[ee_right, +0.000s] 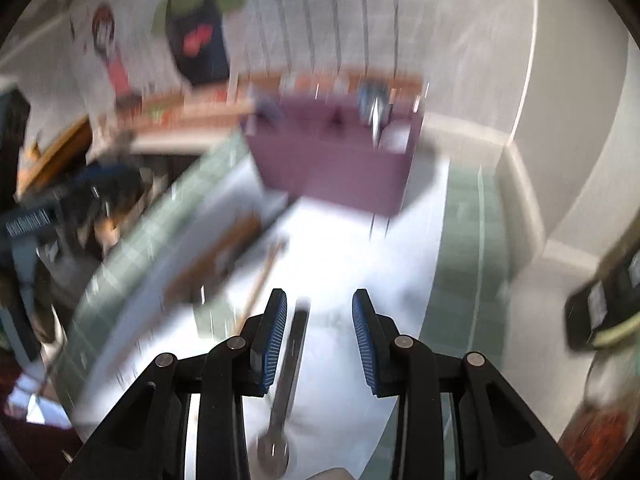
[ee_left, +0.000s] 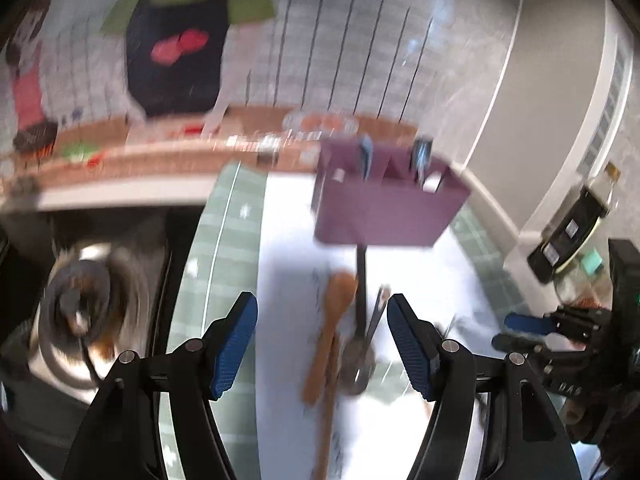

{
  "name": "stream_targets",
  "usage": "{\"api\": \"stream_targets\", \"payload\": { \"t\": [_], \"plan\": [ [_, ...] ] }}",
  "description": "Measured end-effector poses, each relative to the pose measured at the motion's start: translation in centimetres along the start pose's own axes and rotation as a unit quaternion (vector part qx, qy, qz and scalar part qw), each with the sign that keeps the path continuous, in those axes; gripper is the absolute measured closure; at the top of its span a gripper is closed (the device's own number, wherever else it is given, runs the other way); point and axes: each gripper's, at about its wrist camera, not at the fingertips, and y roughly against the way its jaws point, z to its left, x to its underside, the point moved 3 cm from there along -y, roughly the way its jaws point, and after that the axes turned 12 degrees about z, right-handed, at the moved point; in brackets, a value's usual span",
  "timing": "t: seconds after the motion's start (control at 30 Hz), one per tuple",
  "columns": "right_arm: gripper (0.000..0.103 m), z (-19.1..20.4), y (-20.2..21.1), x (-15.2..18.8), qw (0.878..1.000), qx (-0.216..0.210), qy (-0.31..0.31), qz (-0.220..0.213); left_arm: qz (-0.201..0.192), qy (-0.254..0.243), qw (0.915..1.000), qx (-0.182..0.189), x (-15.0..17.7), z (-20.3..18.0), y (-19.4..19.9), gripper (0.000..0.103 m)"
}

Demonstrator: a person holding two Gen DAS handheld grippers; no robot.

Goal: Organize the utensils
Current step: 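Grasp the long dark-handled metal spoon with the right tool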

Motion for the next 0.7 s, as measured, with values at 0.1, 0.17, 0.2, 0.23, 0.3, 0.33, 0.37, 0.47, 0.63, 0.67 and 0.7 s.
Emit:
{"api": "stream_targets", "payload": {
  "t": [0.1,0.17,0.2,0.23,0.3,0.33,0.37,0.47,0.63,0.67,0.7],
  "plan": [
    [0.070,1.2,-2.3,2.0,0.999,-0.012,0.002,0.030,0.018,0.000,0.9996,-0.020,2.1,0.5,-0.9,0.035],
    [0.070,1.8,-3.2,2.8,0.999,-0.017,0.001,0.039,0.034,-0.001,0.9990,-0.028,3.4,0.8,-1.5,0.035],
    [0.071,2.0,-3.8,2.9,0.999,-0.021,-0.003,0.045,0.042,-0.001,0.9987,-0.029,4.1,0.9,-1.7,0.035],
    [0.071,2.2,-4.2,2.9,0.999,-0.021,-0.005,0.049,0.049,0.000,0.9984,-0.030,4.7,1.0,-1.9,0.035],
    [0.071,2.4,-4.9,2.8,0.998,-0.013,-0.008,0.054,0.059,0.002,0.9978,-0.030,5.5,1.1,-2.1,0.035],
    [0.072,2.6,-5.2,2.7,0.998,-0.004,-0.007,0.054,0.062,0.002,0.9976,-0.029,5.8,1.1,-2.2,0.035],
    [0.072,2.6,-5.2,2.7,0.998,-0.004,-0.007,0.054,0.064,0.001,0.9975,-0.030,6.0,1.1,-2.2,0.035],
    [0.075,2.9,-5.4,2.2,0.999,0.015,-0.001,0.048,0.072,-0.005,0.9970,-0.028,6.4,0.6,-2.2,0.035],
    [0.091,2.5,-5.2,2.3,0.998,0.046,0.012,0.042,0.091,-0.018,0.9957,-0.010,5.8,-1.2,-3.0,0.035],
    [0.091,2.1,-5.0,2.5,0.998,0.047,0.009,0.040,0.095,-0.018,0.9953,-0.004,5.6,-1.6,-3.2,0.035],
    [0.091,1.7,-4.7,2.6,0.998,0.048,0.005,0.037,0.099,-0.021,0.9948,0.003,5.3,-2.3,-3.6,0.036]
  ]
}}
